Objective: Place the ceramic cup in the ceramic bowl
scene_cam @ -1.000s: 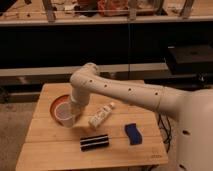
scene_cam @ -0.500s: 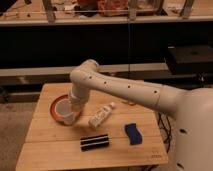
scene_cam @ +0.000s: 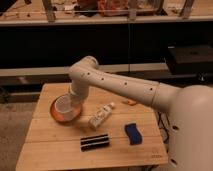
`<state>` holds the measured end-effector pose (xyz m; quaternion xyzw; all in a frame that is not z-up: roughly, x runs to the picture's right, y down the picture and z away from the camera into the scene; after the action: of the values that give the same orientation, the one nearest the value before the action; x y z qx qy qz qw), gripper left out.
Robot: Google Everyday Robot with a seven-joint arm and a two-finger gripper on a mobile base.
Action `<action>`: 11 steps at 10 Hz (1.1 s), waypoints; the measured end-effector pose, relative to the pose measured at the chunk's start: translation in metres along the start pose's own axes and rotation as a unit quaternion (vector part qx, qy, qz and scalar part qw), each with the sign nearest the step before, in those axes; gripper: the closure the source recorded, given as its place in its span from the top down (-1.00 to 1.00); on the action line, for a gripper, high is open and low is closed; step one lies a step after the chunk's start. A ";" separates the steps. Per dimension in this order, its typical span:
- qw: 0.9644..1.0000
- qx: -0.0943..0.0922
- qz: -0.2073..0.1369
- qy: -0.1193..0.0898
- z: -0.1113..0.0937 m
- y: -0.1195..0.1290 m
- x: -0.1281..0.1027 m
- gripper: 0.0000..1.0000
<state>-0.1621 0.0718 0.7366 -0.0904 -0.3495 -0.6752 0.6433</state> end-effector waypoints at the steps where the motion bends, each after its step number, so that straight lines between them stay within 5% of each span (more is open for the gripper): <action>1: 1.000 -0.001 0.001 0.001 0.000 0.000 0.002 -1.00; 11: 1.000 -0.013 0.002 0.012 0.005 0.001 0.029 -1.00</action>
<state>-0.1672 0.0518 0.7572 -0.0910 -0.3327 -0.6791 0.6479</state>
